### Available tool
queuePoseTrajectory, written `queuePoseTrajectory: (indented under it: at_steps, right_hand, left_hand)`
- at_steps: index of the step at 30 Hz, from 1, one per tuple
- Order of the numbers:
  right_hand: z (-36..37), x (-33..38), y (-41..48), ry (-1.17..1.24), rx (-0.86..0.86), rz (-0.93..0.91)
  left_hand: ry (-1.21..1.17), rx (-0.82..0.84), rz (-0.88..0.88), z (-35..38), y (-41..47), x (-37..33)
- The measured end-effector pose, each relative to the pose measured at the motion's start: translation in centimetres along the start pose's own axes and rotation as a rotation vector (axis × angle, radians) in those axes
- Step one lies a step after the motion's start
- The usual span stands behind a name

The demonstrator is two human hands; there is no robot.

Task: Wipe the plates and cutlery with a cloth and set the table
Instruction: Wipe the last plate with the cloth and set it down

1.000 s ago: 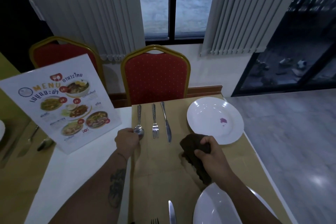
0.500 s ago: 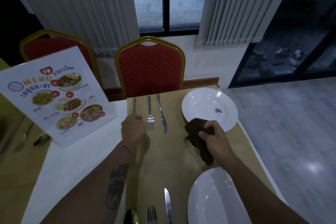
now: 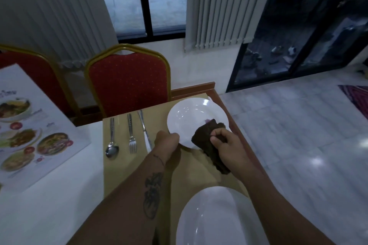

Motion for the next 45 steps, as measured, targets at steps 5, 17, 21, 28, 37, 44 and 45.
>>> queuePoseTrajectory:
  at_steps: [5, 17, 21, 28, 37, 44, 45]
  right_hand:
    - [-1.6, -0.8, 1.6, -0.063, -0.103, -0.075]
    - [3.9, 3.0, -6.0, -0.447, 0.036, -0.376]
    - [3.6, 4.5, -10.9, -0.764, 0.031, -0.457]
    - [4.4, 9.6, -15.1, -0.834, -0.121, -0.461]
    - [4.9, 13.0, -24.2, -0.479, -0.081, -0.768]
    - [3.3, 15.3, -23.1, -0.773, -0.261, -0.58]
    - [3.9, 15.9, -23.3, -0.702, -0.246, -0.603]
  left_hand:
    - [-0.178, 0.114, -0.124, 1.4, 0.0, -0.4]
    - [-0.562, 0.518, -0.119, -6.1, -6.9, -0.1]
    - [-0.654, 0.535, -0.02, -11.9, -8.1, 1.0]
    - [-0.562, 0.629, 0.044, -18.6, -13.8, 1.7]
    - [-0.698, 0.591, 0.172, -27.5, -14.4, 0.4]
    - [-0.478, 0.693, 0.292, -26.6, -18.5, 1.0]
    - [-0.461, 0.693, 0.316, -26.5, -19.1, 0.8]
Point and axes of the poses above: each hand's wrist, its own y-axis towards the middle knuckle, its own z-axis out of the palm, x = y × z, the point moved 6 cm from there along y, towards the middle knuckle, and after that the axes turned 15 degrees about -x, right-handed, at the moved point
